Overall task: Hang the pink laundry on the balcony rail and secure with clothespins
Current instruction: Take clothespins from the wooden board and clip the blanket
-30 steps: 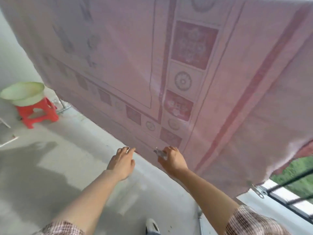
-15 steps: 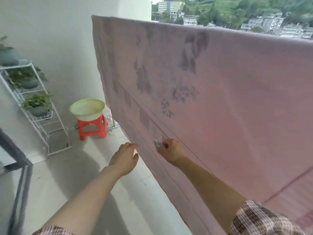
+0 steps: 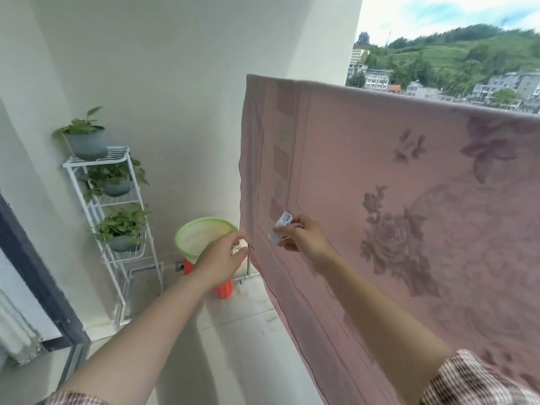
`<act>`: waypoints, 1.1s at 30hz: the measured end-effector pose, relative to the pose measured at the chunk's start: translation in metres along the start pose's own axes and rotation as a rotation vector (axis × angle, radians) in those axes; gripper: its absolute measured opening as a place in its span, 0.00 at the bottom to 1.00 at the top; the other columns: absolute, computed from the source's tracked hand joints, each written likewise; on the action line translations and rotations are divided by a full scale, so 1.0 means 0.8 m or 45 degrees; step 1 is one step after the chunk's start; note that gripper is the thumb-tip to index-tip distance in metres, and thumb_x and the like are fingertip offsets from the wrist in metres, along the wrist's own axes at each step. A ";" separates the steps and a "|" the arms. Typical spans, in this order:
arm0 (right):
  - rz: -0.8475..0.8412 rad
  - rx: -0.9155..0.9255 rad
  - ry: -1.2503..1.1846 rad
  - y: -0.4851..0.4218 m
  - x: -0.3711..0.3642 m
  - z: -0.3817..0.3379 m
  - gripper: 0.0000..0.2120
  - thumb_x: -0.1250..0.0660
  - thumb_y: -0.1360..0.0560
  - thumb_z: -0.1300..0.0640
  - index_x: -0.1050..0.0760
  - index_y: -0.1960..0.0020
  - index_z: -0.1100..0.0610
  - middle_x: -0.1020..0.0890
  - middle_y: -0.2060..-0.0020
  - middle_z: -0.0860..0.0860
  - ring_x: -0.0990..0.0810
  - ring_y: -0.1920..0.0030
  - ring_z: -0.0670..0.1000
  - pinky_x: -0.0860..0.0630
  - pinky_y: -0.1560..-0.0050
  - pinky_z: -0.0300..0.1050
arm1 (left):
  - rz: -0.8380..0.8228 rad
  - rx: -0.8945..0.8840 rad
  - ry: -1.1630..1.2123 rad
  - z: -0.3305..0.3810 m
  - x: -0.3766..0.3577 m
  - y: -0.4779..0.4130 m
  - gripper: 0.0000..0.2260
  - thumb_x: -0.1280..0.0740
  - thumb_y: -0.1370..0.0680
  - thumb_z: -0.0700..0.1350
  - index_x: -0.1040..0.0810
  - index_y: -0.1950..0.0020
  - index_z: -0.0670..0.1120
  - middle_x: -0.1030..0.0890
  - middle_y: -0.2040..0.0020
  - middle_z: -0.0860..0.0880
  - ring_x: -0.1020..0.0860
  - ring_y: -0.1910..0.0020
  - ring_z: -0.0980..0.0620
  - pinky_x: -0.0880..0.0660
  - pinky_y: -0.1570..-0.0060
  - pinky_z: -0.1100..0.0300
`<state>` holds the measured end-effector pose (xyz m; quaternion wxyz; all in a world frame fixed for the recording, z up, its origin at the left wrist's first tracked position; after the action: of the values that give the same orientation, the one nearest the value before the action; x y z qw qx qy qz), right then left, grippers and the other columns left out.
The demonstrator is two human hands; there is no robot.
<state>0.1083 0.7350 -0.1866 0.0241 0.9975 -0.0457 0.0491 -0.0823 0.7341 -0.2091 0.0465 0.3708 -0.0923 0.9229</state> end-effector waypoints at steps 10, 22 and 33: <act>-0.008 -0.051 -0.237 -0.279 -0.128 -0.041 0.14 0.32 0.25 0.59 0.31 0.42 0.63 0.18 0.62 0.60 0.19 0.66 0.54 0.21 0.64 0.40 | -0.123 0.243 0.675 -0.102 0.071 -0.275 0.11 0.39 0.21 0.51 0.20 0.56 0.47 0.18 0.55 0.51 0.21 0.55 0.50 0.26 0.50 0.54; 0.026 -0.041 -0.073 -0.618 -0.162 -0.072 0.07 0.27 0.30 0.58 0.22 0.56 0.60 0.17 0.60 0.56 0.18 0.61 0.51 0.24 0.61 0.40 | -0.239 0.276 0.983 -0.168 0.086 -0.610 0.14 0.30 0.27 0.55 0.18 0.53 0.45 0.20 0.57 0.50 0.21 0.59 0.52 0.24 0.54 0.56; 0.184 0.093 0.480 -0.846 -0.185 -0.102 0.08 0.30 0.26 0.55 0.18 0.52 0.59 0.18 0.62 0.50 0.22 0.61 0.48 0.28 0.59 0.37 | -0.282 0.295 1.052 -0.237 0.082 -0.857 0.10 0.31 0.25 0.53 0.20 0.47 0.50 0.19 0.48 0.52 0.20 0.55 0.53 0.23 0.53 0.59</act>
<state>0.0171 1.4253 -0.1502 -0.0074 0.9650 -0.1100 0.2382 -0.1520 1.4451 -0.2050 0.1363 -0.0187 0.0783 0.9874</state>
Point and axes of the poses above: each hand's wrist, its own y-axis away from the middle knuckle, its own x-axis out of the back of the hand, z = x × y, the point moved 5 cm from there along -y, towards the middle knuckle
